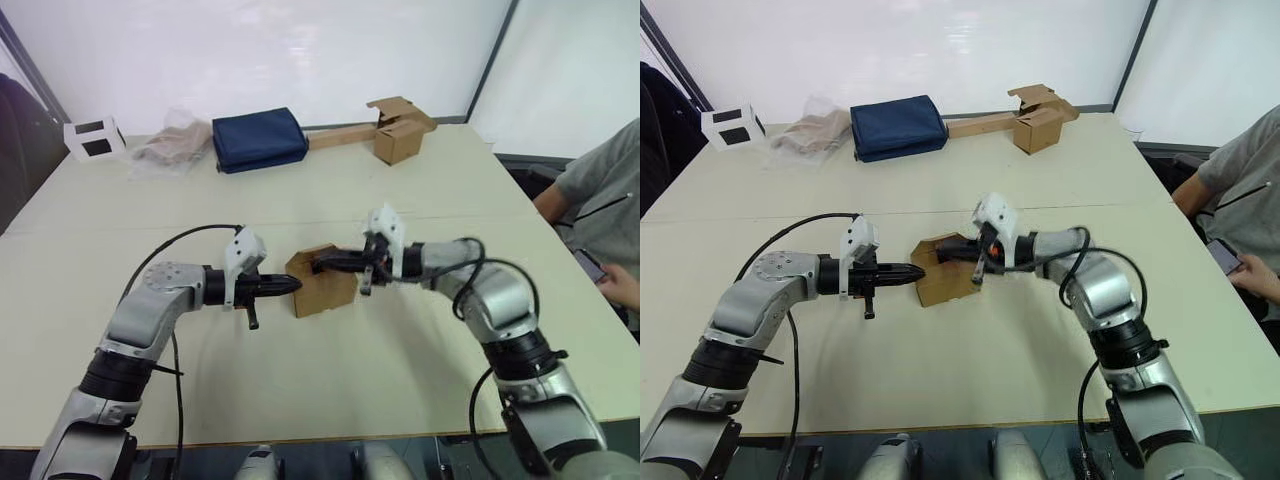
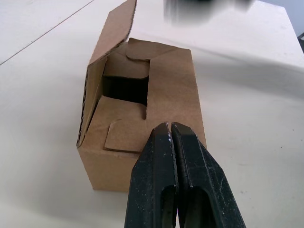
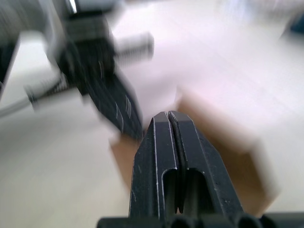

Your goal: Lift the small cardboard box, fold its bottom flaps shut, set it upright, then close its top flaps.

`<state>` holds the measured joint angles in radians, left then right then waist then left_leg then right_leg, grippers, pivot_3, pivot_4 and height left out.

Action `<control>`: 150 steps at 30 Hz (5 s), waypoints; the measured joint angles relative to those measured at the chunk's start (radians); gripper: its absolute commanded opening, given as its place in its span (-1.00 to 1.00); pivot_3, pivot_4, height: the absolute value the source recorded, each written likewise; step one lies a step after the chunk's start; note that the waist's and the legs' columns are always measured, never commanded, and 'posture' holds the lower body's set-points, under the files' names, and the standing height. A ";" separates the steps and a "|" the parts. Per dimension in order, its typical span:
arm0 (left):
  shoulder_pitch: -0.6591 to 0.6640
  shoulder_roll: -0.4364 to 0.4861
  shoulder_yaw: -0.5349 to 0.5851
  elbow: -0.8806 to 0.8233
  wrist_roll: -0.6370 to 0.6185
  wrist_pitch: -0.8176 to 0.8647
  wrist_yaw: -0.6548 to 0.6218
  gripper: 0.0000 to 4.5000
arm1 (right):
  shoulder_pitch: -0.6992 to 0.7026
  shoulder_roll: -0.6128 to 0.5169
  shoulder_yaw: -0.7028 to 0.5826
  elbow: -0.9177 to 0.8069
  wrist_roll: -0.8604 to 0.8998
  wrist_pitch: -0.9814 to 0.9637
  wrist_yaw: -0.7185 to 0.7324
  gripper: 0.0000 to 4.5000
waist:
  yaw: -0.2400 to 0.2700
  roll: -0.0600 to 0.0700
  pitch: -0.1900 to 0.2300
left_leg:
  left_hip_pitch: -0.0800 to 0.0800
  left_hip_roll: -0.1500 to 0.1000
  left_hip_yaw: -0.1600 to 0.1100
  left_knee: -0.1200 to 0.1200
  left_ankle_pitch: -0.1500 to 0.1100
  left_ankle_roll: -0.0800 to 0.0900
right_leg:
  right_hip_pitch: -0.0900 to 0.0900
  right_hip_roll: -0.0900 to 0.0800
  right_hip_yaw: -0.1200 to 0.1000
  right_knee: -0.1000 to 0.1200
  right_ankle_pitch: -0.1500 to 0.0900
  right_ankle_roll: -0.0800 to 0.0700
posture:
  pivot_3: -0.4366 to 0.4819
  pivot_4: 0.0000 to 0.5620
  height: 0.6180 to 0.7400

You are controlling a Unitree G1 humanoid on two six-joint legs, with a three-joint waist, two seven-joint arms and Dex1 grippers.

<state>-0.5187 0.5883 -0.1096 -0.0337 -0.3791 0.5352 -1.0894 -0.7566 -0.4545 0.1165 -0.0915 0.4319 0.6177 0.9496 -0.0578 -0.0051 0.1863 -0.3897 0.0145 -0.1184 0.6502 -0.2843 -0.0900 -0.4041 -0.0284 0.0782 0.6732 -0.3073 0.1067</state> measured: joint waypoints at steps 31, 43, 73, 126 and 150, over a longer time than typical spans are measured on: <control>-0.166 0.000 0.041 0.067 -0.045 0.044 -0.009 -0.97 | 0.051 0.066 0.124 0.275 -0.233 -0.214 0.027 -1.00 | -0.011 0.000 0.000 | 0.000 0.000 0.000 0.000 0.000 0.000 | 0.000 0.000 0.000 0.000 0.000 0.000 | -0.05 -0.47 1.00; -0.281 -0.146 -0.108 0.369 0.151 -0.167 0.024 -0.97 | 0.160 -0.016 0.106 -0.039 -0.141 -0.011 0.044 -1.00 | -0.012 0.000 0.000 | 0.000 0.000 0.000 0.000 0.000 0.000 | 0.000 0.000 0.000 0.000 0.000 0.000 | -0.05 -0.47 1.00; -0.268 -0.167 -0.032 0.286 0.084 -0.042 0.048 -0.97 | 0.074 0.009 0.173 0.109 -0.226 -0.085 0.005 -1.00 | -0.011 0.000 0.000 | 0.000 0.000 0.000 0.000 0.000 0.000 | 0.000 0.000 0.000 0.000 0.000 0.000 | -0.05 -0.47 1.00; -0.189 -0.156 -0.039 0.207 0.085 -0.031 0.088 -0.97 | -0.003 0.010 0.204 0.179 -0.244 -0.012 0.069 -1.00 | -0.011 0.000 0.000 | 0.000 0.000 0.000 0.000 0.000 0.000 | 0.000 0.000 0.000 0.000 0.000 0.000 | -0.05 -0.47 1.00; -0.129 -0.097 -0.024 0.067 0.061 0.018 0.090 -0.97 | 0.057 0.018 -0.005 0.024 -0.038 0.164 -0.043 -1.00 | -0.011 0.000 0.000 | -0.001 0.000 0.000 0.000 0.000 0.000 | -0.001 0.000 0.000 0.000 0.000 0.000 | -0.05 -0.47 1.00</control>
<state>-0.6481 0.4911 -0.1331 0.0334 -0.3183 0.5528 -0.9996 -0.7000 -0.4367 0.1114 -0.0675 0.3942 0.7819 0.9064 -0.0688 -0.0050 0.1860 -0.3905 0.0141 -0.1185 0.6502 -0.2843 -0.0900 -0.4048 -0.0287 0.0783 0.6730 -0.3073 0.1067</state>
